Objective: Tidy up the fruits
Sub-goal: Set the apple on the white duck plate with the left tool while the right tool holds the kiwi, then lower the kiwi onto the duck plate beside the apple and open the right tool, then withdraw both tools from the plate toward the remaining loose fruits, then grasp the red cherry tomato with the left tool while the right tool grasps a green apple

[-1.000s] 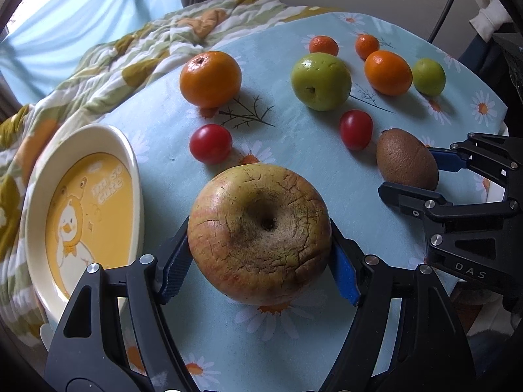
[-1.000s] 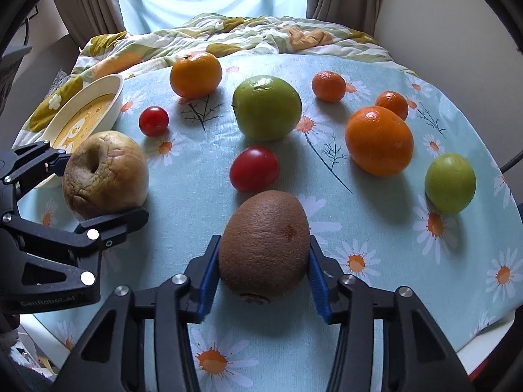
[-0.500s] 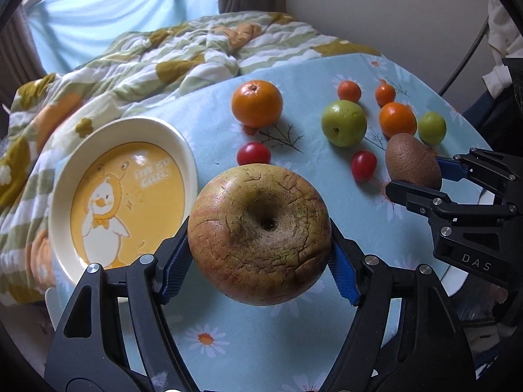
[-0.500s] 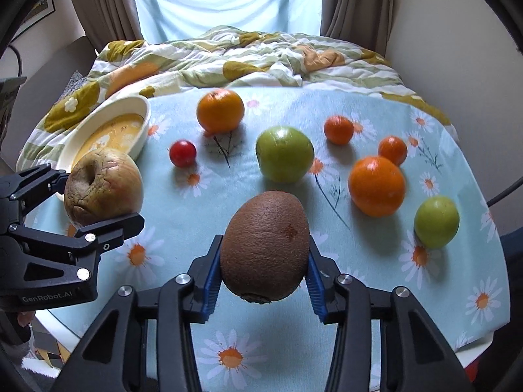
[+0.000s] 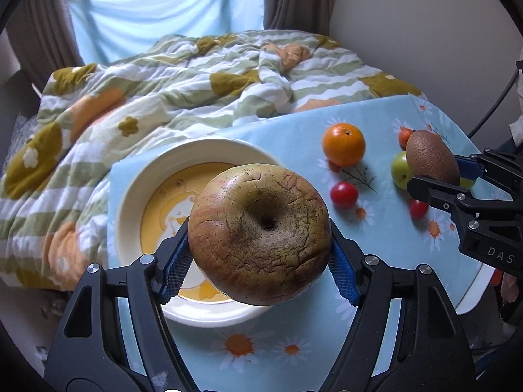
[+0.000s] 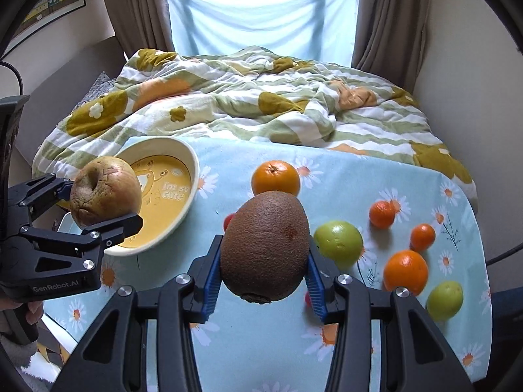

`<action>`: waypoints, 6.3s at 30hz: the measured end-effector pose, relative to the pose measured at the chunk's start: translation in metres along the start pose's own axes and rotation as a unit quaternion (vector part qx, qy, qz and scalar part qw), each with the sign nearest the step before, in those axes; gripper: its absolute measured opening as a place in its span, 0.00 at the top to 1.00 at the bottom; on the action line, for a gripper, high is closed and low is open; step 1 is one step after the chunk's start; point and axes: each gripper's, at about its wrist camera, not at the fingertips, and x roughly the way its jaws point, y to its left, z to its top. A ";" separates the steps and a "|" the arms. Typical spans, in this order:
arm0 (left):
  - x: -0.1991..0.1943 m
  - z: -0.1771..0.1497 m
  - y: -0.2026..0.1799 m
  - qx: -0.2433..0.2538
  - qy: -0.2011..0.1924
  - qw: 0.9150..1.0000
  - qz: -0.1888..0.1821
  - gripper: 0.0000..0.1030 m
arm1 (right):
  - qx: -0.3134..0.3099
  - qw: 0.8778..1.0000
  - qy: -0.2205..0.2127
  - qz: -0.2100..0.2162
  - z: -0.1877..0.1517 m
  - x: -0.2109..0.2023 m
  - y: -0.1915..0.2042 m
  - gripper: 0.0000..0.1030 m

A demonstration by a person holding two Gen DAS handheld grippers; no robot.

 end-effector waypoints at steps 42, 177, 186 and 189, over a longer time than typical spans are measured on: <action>0.048 0.028 0.094 -0.020 -0.011 0.999 0.026 0.00 | 0.000 1.000 0.011 -0.002 0.050 0.038 0.043 0.59; 0.079 -0.011 -0.225 0.022 0.050 0.998 -0.009 0.63 | 0.017 0.999 0.037 0.008 -0.107 -0.003 -0.230 0.12; 0.074 -0.019 -0.225 0.019 0.051 0.999 -0.006 0.63 | 0.015 0.999 0.042 0.009 -0.105 0.006 -0.232 0.27; 0.072 -0.022 -0.224 0.015 0.050 0.999 -0.007 0.63 | 0.011 0.999 0.042 0.007 -0.103 0.009 -0.232 0.31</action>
